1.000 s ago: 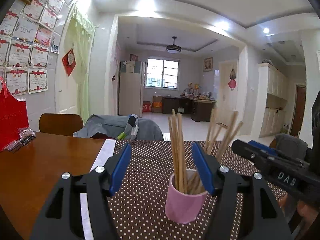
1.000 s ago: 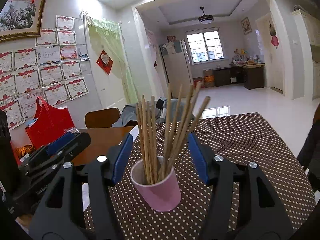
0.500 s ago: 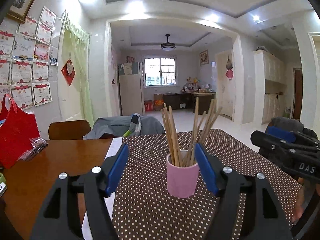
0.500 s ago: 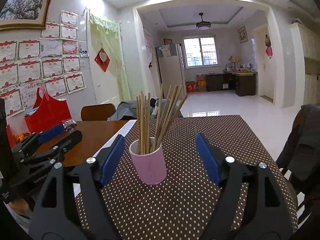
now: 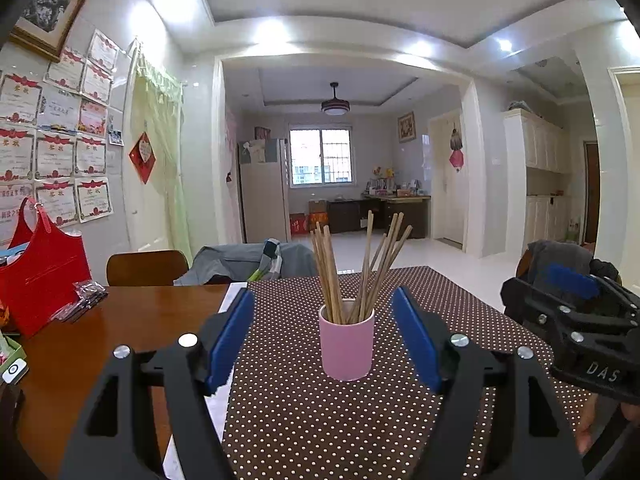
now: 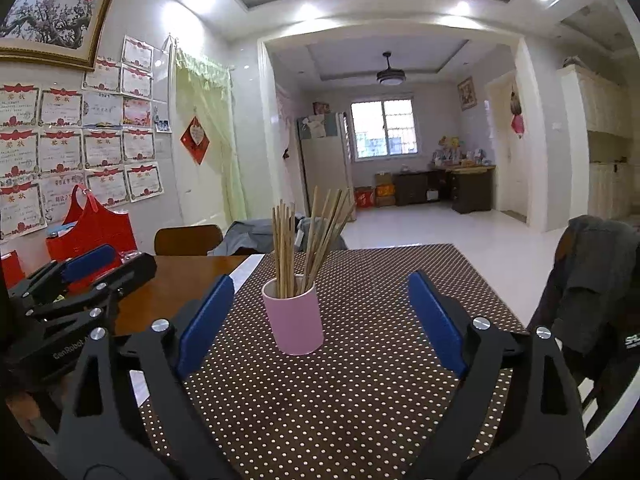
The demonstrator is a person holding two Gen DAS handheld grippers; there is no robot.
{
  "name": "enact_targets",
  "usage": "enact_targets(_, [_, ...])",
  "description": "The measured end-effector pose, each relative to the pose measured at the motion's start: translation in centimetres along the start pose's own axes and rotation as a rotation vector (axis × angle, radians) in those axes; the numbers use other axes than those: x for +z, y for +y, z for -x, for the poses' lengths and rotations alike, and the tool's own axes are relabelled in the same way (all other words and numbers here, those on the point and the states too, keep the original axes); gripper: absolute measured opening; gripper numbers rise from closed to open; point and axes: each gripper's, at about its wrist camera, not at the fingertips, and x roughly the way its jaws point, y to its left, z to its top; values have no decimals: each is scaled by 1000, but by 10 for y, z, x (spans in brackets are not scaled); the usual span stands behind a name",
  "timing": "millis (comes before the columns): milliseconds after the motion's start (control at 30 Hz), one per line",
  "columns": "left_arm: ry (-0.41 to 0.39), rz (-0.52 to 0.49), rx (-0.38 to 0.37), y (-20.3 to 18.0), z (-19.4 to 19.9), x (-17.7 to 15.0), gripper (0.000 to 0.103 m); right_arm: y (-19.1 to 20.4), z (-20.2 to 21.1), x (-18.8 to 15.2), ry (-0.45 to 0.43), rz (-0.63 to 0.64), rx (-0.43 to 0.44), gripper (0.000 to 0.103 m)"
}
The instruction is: Organize utensils
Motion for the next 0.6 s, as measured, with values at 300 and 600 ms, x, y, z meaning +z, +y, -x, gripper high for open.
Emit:
enact_targets(300, [-9,10,29,-4,19,-5,75,7,25,-8,-50,34,-43,92])
enact_targets(600, [-35,5,42,-10,31,-7,76,12,41,-11,-93,64,-81,94])
